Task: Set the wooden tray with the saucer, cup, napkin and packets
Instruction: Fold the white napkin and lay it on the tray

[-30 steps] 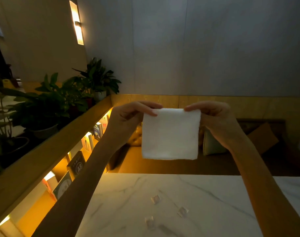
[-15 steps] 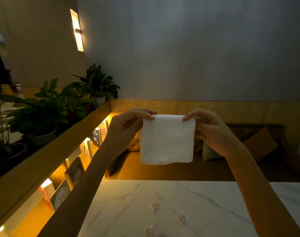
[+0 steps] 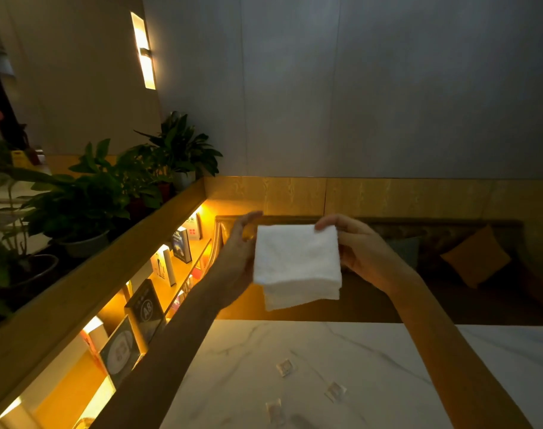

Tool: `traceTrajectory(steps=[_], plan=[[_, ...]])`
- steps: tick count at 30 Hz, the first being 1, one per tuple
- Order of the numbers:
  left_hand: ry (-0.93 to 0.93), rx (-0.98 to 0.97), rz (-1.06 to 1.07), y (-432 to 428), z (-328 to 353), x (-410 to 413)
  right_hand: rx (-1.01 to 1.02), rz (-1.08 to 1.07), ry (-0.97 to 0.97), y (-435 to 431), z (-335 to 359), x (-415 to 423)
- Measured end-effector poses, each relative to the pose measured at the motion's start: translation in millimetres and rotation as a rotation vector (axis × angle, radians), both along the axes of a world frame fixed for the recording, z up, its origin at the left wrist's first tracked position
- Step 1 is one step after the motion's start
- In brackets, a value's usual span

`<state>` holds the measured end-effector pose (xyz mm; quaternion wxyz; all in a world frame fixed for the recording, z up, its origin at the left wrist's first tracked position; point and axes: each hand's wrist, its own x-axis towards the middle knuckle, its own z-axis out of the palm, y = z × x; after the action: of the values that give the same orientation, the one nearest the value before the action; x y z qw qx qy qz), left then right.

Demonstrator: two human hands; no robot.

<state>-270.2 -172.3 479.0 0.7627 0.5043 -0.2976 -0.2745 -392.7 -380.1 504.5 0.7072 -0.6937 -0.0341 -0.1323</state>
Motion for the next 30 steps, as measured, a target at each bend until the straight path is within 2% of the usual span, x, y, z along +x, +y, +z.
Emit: traceTrajectory(steps=[2, 3, 7, 9, 14, 16, 18, 20, 22, 23, 25, 27, 30], plan=[[0.303, 0.018, -0.178, -1.4, -26.1, 4.5, 0.035, -0.037, 0.078, -2.7, -21.5, 4.6], [0.387, 0.039, -0.235, -1.6, -39.9, 3.8, 0.036, -0.056, 0.109, -4.2, -33.0, 5.0], [0.433, 0.051, -0.205, -3.6, -74.9, -5.9, 0.056, -0.083, 0.2, -4.7, -68.2, 4.3], [0.332, 0.042, -0.142, -4.6, -73.7, -9.2, 0.079, -0.094, 0.189, -4.4, -75.2, 3.1], [-0.082, 0.098, 0.025, -1.0, -48.2, -10.7, 0.045, -0.073, 0.031, -9.1, -67.8, 0.1], [-0.153, 0.072, 0.059, -0.9, -37.9, -8.4, 0.12, -0.017, 0.007, -12.7, -64.1, 0.3], [-0.179, 0.057, 0.081, -2.4, -30.4, -6.6, 0.308, 0.076, 0.054, -11.2, -65.1, -0.4], [-0.191, 0.056, 0.115, -4.8, -28.9, -3.7, 0.312, 0.093, 0.151, -5.5, -75.0, 1.0], [-0.105, 0.048, 0.101, -5.5, -32.4, 1.2, 0.173, 0.032, 0.224, 0.6, -89.9, 4.1], [0.001, 0.042, 0.058, -4.7, -36.6, 3.9, 0.126, 0.028, 0.22, 4.2, -95.8, 5.5], [0.27, 0.049, -0.077, -1.9, -49.1, 5.4, 0.135, 0.01, 0.183, 9.8, -103.0, 6.8], [0.44, 0.044, -0.184, -0.2, -66.5, 1.1, 0.19, -0.021, 0.168, 13.8, -108.2, 6.1], [0.441, 0.096, -0.214, 0.8, -88.6, -7.6, 0.233, -0.057, 0.172, 15.0, -115.0, 5.7]])
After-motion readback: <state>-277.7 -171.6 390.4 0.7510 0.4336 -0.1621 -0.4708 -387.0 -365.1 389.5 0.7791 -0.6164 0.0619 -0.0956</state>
